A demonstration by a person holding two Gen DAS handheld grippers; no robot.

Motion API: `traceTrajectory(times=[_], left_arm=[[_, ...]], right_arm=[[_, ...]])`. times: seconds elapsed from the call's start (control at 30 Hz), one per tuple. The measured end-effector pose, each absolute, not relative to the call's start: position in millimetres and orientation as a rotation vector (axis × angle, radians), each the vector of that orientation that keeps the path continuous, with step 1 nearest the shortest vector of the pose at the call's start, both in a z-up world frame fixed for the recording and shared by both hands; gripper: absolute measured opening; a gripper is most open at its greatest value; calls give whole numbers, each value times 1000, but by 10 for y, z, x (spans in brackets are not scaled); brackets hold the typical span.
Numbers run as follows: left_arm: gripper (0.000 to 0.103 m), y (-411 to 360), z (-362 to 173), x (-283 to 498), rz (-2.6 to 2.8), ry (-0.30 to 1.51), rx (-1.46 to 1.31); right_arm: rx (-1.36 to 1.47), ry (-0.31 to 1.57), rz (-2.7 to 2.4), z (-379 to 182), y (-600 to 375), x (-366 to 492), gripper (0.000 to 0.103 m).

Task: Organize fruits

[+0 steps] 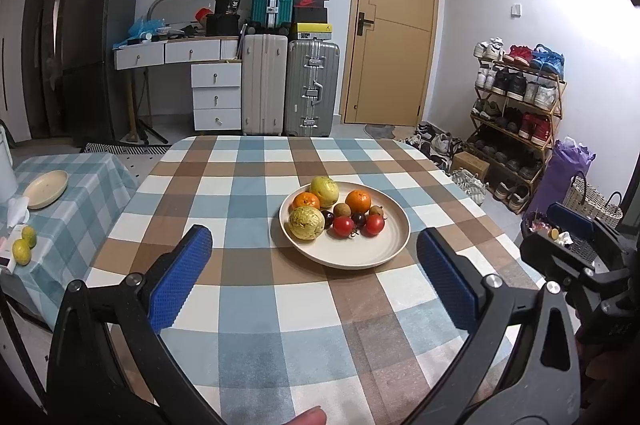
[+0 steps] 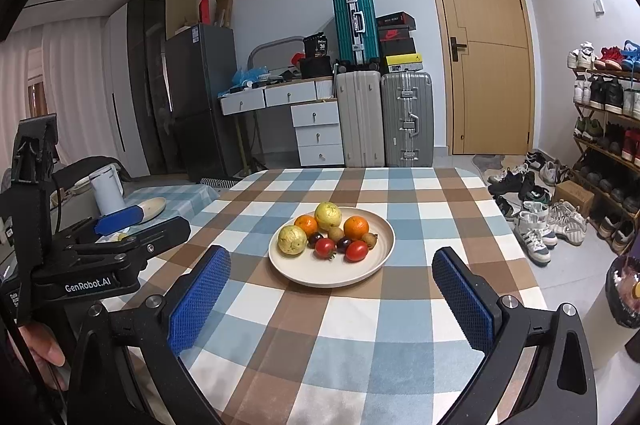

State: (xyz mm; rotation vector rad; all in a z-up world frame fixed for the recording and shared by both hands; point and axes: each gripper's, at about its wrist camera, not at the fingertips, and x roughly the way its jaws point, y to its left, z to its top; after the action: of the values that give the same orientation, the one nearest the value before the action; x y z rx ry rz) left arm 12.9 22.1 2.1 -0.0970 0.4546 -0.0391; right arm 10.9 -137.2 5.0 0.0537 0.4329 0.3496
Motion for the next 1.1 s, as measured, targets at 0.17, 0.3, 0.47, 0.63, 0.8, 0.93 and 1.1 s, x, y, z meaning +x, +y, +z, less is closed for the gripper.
traceTrajectory(times=[0.17, 0.3, 0.47, 0.63, 0.8, 0.93, 1.1], left_arm=[[102, 223, 20, 130, -40, 455, -94], [102, 226, 15, 143, -39, 452, -93], [102, 222, 19, 134, -42, 452, -95], [102, 221, 17, 135, -42, 453, -96], [102, 220, 14, 136, -41, 452, -96], [102, 225, 18, 153, -45, 455, -97], [102, 222, 17, 149, -43, 454, -97]], right_arm=[[53, 435, 350, 40, -1372, 101, 103], [55, 438, 350, 19, -1379, 100, 103], [55, 443, 349, 8, -1385, 99, 103], [57, 442, 350, 10, -1385, 100, 103], [55, 443, 350, 12, -1385, 101, 103], [55, 443, 350, 13, -1385, 101, 103], [55, 441, 349, 17, -1383, 100, 103]])
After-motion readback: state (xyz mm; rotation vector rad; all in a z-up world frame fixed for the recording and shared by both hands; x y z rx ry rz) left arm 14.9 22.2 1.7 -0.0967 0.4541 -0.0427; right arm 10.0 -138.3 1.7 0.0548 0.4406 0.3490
